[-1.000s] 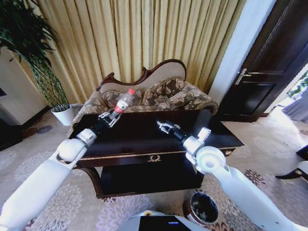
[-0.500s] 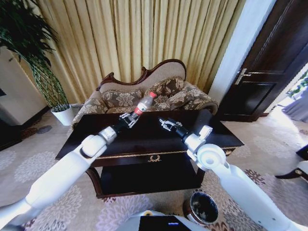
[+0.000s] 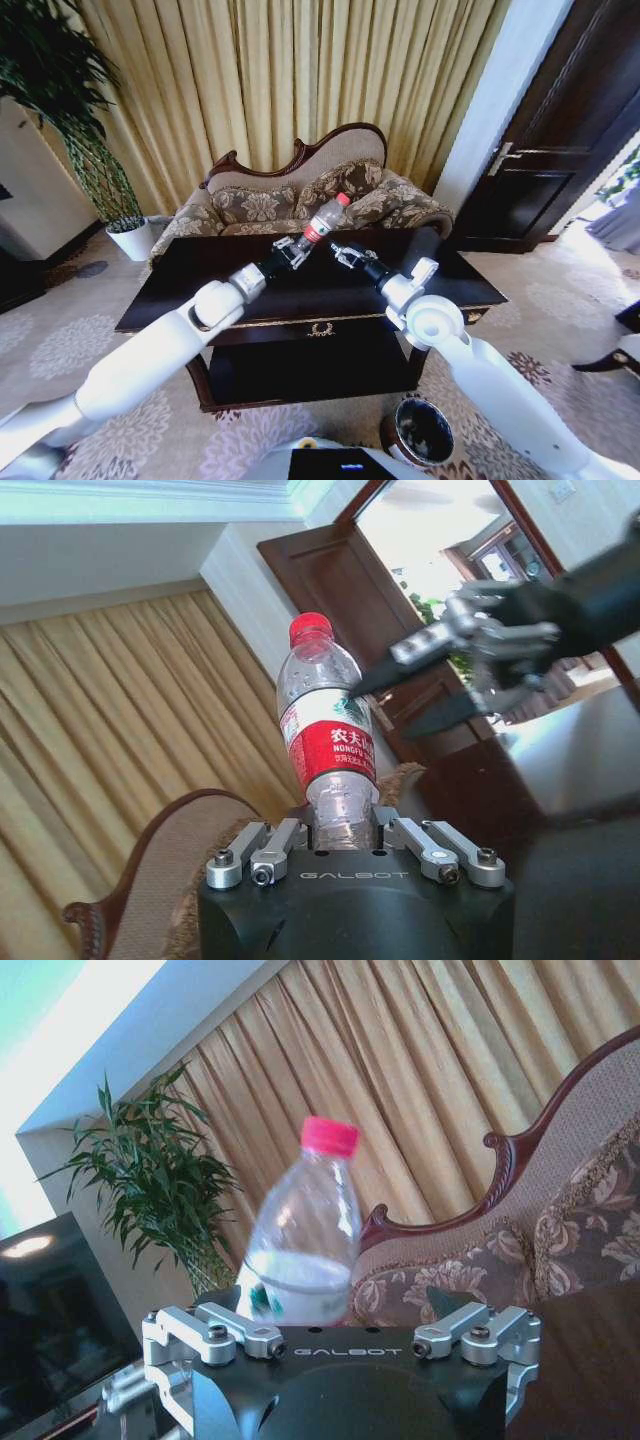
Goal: Move to the front of the table and place the trash on the table into the trash bin.
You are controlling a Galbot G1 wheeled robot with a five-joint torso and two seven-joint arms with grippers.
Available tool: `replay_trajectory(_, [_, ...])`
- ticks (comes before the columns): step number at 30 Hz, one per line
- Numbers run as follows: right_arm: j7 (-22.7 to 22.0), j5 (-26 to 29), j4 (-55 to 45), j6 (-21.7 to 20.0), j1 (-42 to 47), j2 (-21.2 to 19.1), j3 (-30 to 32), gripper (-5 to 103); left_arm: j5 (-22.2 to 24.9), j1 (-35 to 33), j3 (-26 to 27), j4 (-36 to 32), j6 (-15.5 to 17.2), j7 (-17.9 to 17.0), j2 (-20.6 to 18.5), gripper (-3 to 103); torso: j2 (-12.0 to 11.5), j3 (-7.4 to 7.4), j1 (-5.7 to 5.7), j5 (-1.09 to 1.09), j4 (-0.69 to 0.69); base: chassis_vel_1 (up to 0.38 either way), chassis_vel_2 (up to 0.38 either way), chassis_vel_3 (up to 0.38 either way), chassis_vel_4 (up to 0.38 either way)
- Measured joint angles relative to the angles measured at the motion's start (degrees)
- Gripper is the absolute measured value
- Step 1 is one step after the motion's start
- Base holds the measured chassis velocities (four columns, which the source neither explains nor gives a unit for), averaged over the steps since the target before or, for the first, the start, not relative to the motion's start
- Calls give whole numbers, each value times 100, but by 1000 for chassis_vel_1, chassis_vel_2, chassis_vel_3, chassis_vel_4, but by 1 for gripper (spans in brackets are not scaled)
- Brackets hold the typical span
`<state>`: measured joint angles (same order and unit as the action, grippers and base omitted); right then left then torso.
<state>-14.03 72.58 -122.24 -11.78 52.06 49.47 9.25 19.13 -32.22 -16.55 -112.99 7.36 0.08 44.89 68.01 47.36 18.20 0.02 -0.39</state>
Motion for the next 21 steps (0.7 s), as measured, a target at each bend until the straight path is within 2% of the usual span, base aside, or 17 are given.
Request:
replay_trajectory(13, [2, 70, 191, -12, -346, 6, -116, 100, 140, 265, -468, -91, 84, -85, 32, 28, 0, 0, 0, 0, 0, 0, 0, 0, 0])
replay_trajectory(14, [8, 62, 200, -15, -349, 6, -119, 102, 159, 279, -497, -94, 95, -104, 27, 28, 0, 0, 0, -1, 0, 0, 0, 0, 0])
replay_trajectory(17, [35, 21, 213, -24, -329, -14, -119, 93, 173, 282, -520, -94, 107, -126, 29, 28, 0, 0, 0, 0, 0, 0, 0, 0, 0])
replay_trajectory(18, [35, 21, 213, -24, -329, -14, -119, 93, 173, 282, -520, -94, 107, -126, 29, 28, 0, 0, 0, 0, 0, 0, 0, 0, 0])
replay_trajectory(20, [64, -15, 213, -25, -301, -30, -117, 83, 181, 287, -527, -86, 110, -127, 36, 28, 1, 0, 0, 0, -1, 0, 0, 0, 0])
replay_trajectory(21, [64, -15, 213, -25, -301, -30, -117, 83, 181, 287, -527, -86, 110, -127, 36, 28, 1, 0, 0, 0, -1, 0, 0, 0, 0])
